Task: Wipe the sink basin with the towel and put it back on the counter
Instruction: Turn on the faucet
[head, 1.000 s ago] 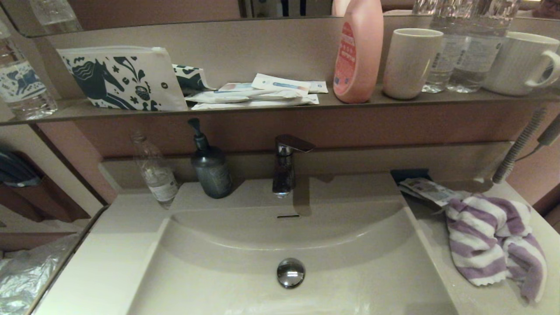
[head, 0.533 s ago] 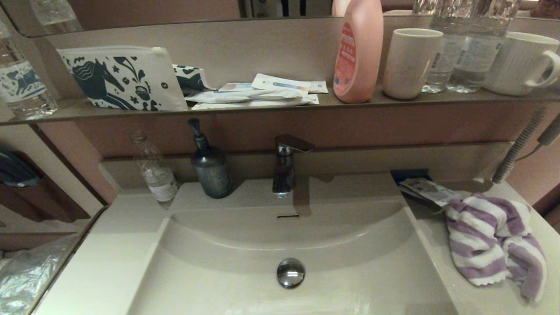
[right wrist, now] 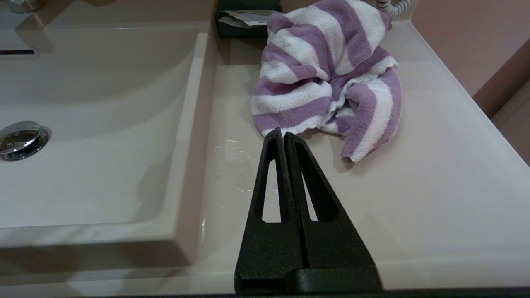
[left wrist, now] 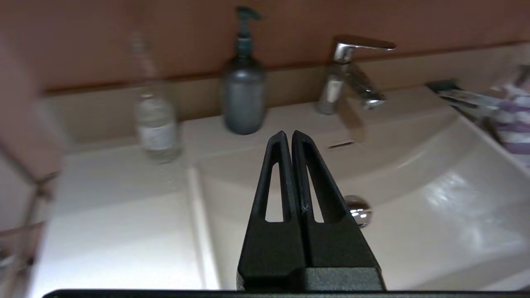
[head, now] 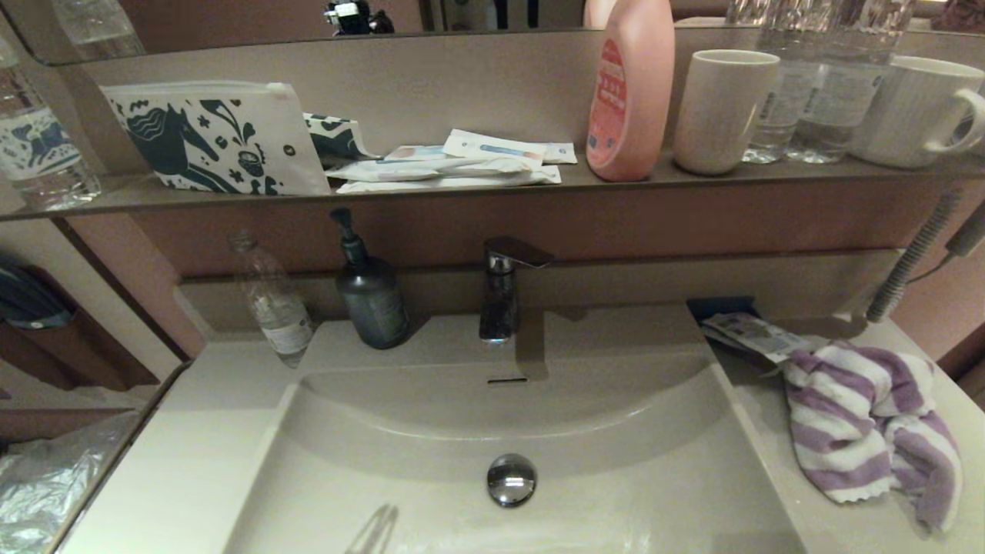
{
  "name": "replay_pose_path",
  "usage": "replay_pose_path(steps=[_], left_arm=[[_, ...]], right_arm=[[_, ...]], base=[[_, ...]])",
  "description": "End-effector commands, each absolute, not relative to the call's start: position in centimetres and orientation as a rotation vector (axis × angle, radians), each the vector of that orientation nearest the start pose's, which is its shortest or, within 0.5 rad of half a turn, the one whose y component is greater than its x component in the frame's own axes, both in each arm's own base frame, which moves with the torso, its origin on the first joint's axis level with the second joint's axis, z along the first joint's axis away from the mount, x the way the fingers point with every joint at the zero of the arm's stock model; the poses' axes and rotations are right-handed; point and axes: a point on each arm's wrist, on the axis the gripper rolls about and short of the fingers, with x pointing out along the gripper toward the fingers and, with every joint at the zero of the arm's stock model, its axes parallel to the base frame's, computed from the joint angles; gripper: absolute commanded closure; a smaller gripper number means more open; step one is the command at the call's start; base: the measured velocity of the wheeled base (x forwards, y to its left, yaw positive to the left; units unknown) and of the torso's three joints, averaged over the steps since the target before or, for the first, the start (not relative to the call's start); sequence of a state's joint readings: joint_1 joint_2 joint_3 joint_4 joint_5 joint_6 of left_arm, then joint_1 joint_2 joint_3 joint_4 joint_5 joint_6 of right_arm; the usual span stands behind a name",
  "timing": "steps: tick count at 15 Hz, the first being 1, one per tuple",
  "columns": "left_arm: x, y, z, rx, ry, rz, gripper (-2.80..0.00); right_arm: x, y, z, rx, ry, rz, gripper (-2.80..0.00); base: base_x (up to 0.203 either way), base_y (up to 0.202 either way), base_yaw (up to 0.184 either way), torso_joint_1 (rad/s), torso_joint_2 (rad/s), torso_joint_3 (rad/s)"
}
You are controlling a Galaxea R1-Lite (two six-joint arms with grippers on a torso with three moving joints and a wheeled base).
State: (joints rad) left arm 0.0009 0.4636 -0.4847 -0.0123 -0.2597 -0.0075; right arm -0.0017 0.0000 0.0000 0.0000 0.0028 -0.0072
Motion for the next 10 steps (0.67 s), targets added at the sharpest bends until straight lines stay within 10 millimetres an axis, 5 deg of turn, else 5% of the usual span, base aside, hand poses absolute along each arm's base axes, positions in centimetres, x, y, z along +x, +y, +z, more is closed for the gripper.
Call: replay_pose_path(steps=[1,6,10], left_arm=[[5.7,-0.6,22.1,-0.044,0.094,-0.285,0.00],[12.8,-2.5,22.0,-0.186,0.115,-0.361,0.00],[17.5,-8.8,21.0,-0.231,0.094,-0.376,0.00]], right_arm=[[-2.3,0.0,7.5,-0.008,0.000,0.002,0.00],[-2.3,0.0,7.5,-0.008,0.000,0.002,0.00],[-2.3,0.0,7.5,-0.008,0.000,0.002,0.00]], base=[[0.000,0.000,0.000,0.000,0.00,0.000],[0.000,0.000,0.000,0.000,0.00,0.000],[0.000,0.000,0.000,0.000,0.00,0.000]])
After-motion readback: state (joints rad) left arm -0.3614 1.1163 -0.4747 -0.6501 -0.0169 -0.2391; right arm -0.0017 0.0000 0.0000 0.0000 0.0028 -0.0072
